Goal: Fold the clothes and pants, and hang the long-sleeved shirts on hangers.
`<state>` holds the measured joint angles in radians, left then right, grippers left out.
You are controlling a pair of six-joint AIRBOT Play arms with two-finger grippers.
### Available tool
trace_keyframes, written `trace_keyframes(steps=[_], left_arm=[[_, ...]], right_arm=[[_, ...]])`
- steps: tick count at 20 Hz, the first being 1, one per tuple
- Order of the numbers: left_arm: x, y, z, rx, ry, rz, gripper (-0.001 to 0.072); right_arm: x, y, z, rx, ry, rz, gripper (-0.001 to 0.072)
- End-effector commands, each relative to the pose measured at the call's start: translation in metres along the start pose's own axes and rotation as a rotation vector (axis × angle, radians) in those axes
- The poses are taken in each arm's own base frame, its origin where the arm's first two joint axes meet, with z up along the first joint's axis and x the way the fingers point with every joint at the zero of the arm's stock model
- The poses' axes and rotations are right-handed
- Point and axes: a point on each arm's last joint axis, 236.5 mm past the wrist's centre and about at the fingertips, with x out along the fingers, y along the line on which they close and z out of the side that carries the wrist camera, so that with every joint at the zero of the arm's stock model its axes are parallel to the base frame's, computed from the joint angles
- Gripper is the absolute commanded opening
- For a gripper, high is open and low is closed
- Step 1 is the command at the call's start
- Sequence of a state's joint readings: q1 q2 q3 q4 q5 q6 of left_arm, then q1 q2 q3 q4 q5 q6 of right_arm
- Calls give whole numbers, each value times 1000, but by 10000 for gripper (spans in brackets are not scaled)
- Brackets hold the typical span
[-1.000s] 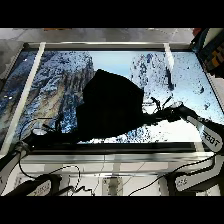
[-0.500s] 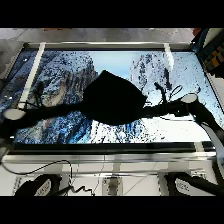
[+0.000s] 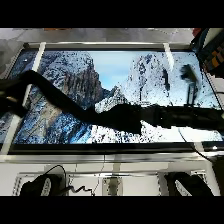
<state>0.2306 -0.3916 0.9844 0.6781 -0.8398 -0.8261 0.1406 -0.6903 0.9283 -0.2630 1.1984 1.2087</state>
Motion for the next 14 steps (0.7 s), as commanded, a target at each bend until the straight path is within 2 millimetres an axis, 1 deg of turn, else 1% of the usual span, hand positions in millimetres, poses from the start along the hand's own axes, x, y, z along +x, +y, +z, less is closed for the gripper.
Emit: trace_keyframes(steps=[1,2,4,5,6,8,9,10,11,12,13,14], left_arm=[[-26,9,33,78,-116,112,17],[-13,16,19,32,-68,98,17],[26,31,-30,-107,76,52,17],[53,36,-63,-191,156,12,17],[79,37,-97,-258,241,-28,17],[134,27,-172,-358,406,-96,17],[161,23,-209,-386,463,-92,17],[182,21,-237,-404,495,-69,17],[199,20,-264,-417,527,-51,17],[207,16,-282,-441,560,-55,17],[210,11,-297,-483,597,-63,17],[208,3,-307,-523,634,-85,17]], right_arm=[[-22,24,35,126,-227,-20,38],[-25,7,45,149,-271,-80,38],[-24,-50,54,227,-315,-257,39],[-18,-77,56,271,-324,-323,39],[-7,-105,57,289,-325,-373,39],[22,-162,56,295,-318,-470,39],[34,-194,57,318,-331,-515,39],[39,-225,60,353,-361,-556,39],[39,-259,62,391,-395,-604,39],[35,-289,60,423,-405,-653,39],[28,-312,53,460,-392,-693,39],[19,-332,43,504,-362,-729,39]])
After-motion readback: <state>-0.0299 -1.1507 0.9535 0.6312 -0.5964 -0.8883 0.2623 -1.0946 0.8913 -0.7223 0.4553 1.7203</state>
